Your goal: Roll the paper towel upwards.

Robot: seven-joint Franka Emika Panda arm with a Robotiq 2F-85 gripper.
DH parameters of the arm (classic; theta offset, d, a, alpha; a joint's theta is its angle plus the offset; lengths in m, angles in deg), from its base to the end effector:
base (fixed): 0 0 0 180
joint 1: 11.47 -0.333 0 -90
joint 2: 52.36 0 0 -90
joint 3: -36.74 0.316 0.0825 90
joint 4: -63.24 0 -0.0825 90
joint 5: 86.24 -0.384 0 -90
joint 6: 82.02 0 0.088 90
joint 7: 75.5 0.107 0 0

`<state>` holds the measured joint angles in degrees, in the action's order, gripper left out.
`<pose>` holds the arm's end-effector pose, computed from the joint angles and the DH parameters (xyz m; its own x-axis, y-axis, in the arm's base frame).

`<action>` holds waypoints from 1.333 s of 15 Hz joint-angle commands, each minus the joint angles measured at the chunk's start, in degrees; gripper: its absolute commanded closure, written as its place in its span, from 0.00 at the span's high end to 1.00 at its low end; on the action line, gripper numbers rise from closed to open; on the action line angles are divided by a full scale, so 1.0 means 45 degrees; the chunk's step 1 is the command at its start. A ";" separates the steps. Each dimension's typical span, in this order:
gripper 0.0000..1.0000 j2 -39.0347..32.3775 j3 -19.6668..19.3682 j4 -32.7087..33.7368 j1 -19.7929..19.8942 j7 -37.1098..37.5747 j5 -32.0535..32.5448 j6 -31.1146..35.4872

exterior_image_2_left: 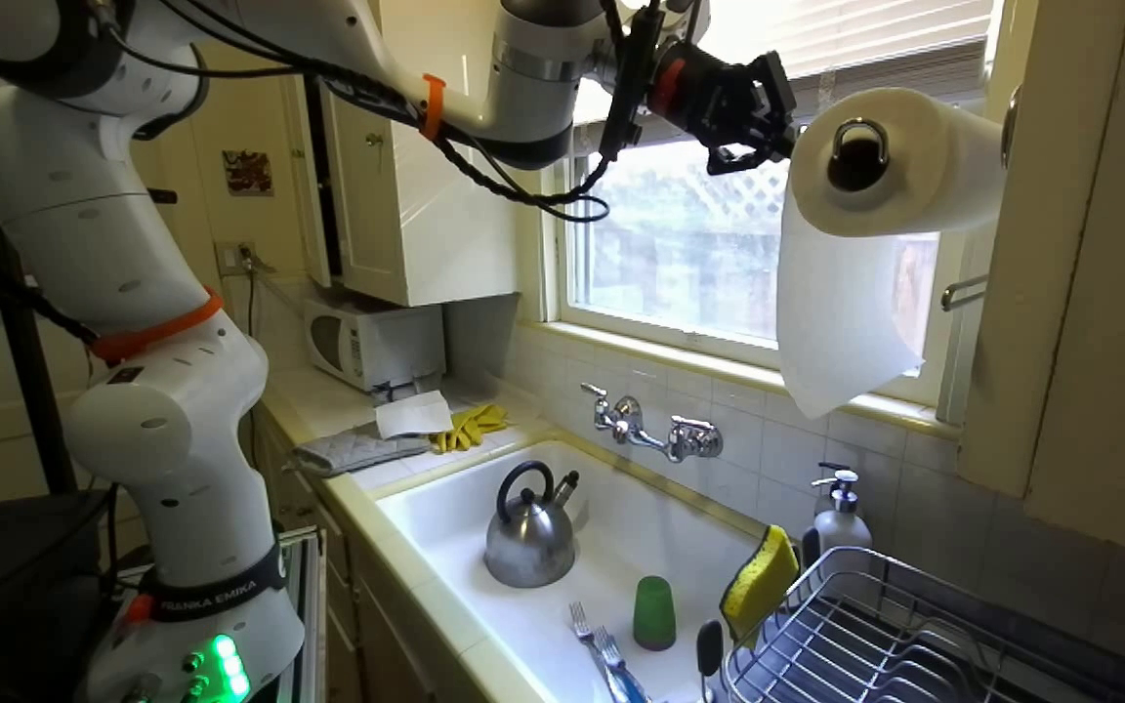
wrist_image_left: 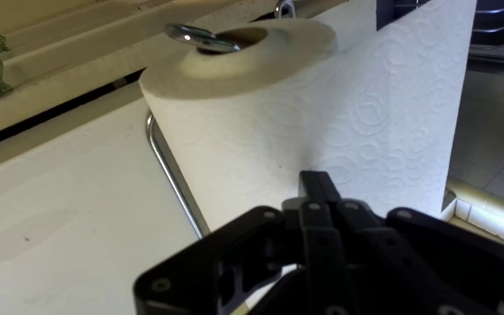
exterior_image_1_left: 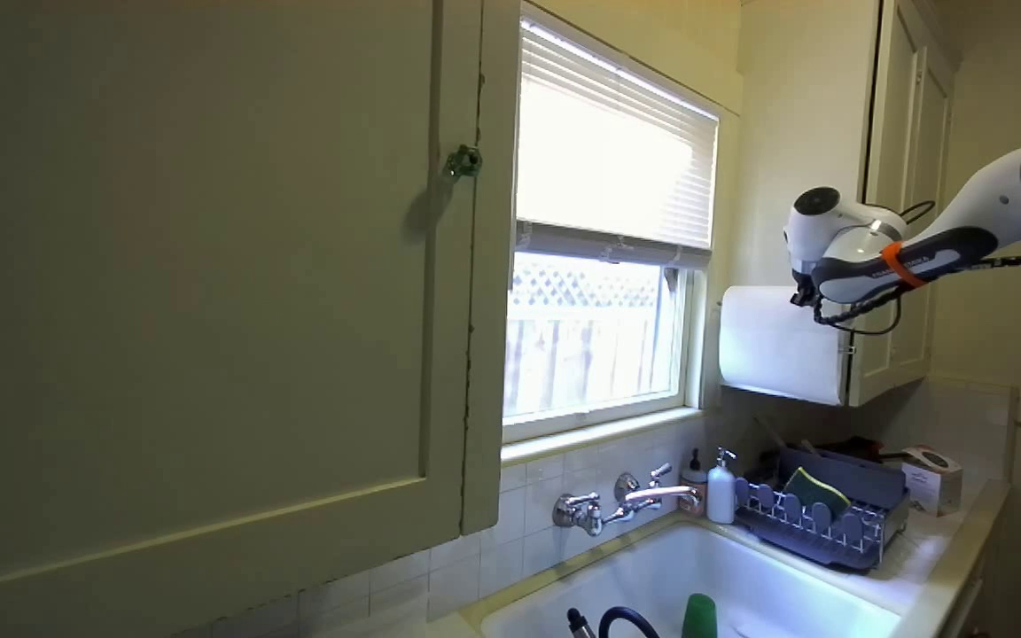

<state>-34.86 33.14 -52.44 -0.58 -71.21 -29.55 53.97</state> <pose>0.4918 -0.1415 0.6600 0.8640 0.3486 0.3632 -0.0889 -0.6044 0.7917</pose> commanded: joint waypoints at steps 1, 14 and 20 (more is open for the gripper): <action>0.00 -0.0146 -0.0290 0.0041 -0.0041 0.0431 0.0620 0.0454; 0.00 -0.0464 -0.0910 0.0805 0.0176 0.0709 0.1103 0.1297; 0.00 -0.0651 -0.1035 0.1015 0.0205 0.0754 0.1028 0.1385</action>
<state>-36.37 29.18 -48.70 -0.12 -69.46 -26.65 58.65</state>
